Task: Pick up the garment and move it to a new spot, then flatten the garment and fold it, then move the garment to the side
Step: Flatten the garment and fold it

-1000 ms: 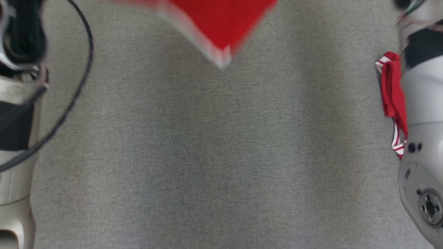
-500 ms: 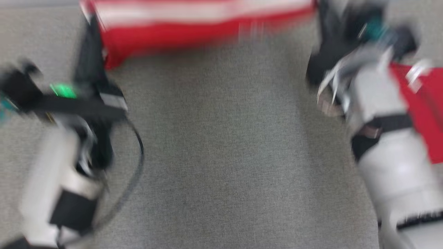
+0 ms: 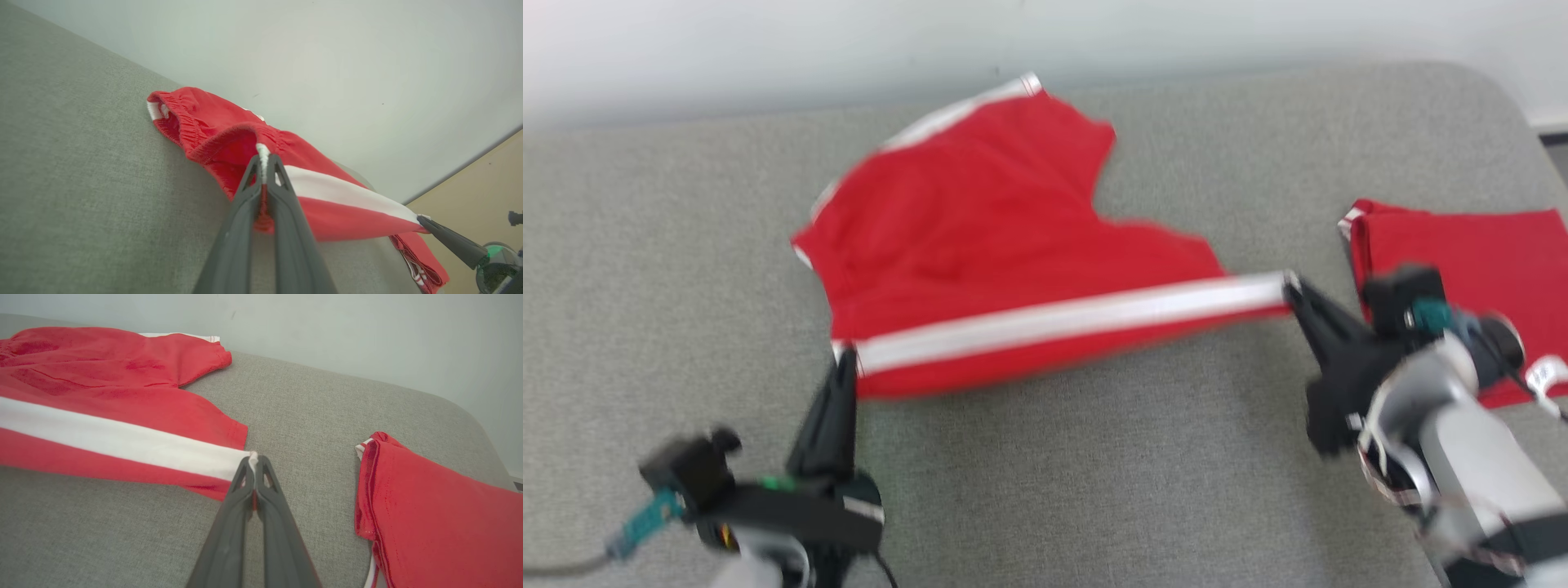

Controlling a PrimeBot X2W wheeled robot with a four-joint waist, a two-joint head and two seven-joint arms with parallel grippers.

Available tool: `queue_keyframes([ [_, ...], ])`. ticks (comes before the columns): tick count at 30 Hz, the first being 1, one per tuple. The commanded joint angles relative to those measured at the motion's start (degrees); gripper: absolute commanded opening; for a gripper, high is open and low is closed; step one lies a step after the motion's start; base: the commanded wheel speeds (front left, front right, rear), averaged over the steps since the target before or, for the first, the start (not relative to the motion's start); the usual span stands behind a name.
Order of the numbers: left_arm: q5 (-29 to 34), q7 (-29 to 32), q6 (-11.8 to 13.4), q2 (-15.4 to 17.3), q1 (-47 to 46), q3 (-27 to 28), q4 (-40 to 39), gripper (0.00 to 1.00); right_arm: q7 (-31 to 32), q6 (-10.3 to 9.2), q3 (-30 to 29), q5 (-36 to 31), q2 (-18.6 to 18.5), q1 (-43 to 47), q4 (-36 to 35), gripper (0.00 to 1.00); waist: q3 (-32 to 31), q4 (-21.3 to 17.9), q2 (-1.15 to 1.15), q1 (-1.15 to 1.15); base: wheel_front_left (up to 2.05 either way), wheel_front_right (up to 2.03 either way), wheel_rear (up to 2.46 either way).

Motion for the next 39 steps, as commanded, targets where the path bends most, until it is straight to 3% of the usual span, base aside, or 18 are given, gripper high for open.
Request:
queue_keyframes([
  [1, 0.7, -0.2, 0.0, -0.3, 2.1, 0.4, -0.5, 0.0, 1.6, -0.16, -0.8, 0.3, -0.6, 2.6, -2.5, 0.0, -2.5, 0.3, 0.0, 0.01, 0.0, 0.0, 0.0],
  [8, -0.6, -0.2, 0.0, -0.9, 13.9, 0.5, -7.0, 0.0, 14.6, -0.16, -5.7, 1.6, -1.7, 18.7, -22.7, 0.0, -4.8, 0.8, 0.0, 0.01, 0.0, 0.0, 0.0],
  [14, -2.0, 2.4, 0.3, 2.9, 23.6, -0.6, -13.4, 0.0, 24.0, -0.16, -10.0, 0.7, -0.8, 29.2, -37.1, 0.0, -5.5, 2.3, 0.0, 0.01, 0.0, 0.0, 0.0],
  [17, -2.4, 2.7, 0.2, 3.1, 23.6, -1.1, -15.7, 0.0, 24.8, -0.16, -9.9, -0.7, -1.7, 27.4, -38.3, 0.0, -5.4, 2.7, 0.0, 0.01, 0.0, 0.0, 0.0],
  [23, -0.9, 1.7, 0.3, 1.5, 19.0, -0.4, -15.2, 0.0, 22.2, -0.16, -5.2, -0.4, -5.1, 16.4, -31.7, 0.0, -5.2, 3.5, 0.0, 0.01, 0.0, 0.0, 0.0],
  [30, 1.0, 3.3, 0.2, -1.1, 8.9, -3.1, -10.0, 0.0, 16.8, -0.16, 7.5, -0.2, -8.5, -2.8, -13.1, 0.0, -4.0, 7.3, 0.0, 0.01, 0.0, 0.0, 0.0],
  [34, 1.2, 3.4, 0.2, -3.6, 2.8, -3.7, -5.5, 0.0, 13.2, -0.16, 12.9, 0.2, -8.5, -10.9, -2.4, 0.0, -3.2, 10.4, 0.0, 0.01, 0.0, 0.0, 0.0],
  [39, 2.1, 4.3, 1.5, -6.1, -3.9, -4.7, 1.4, 0.0, 7.3, -0.16, 14.4, -0.8, -6.8, -19.1, 9.6, 0.0, -1.9, 13.8, 0.0, 0.01, 0.0, 0.0, 0.0],
])
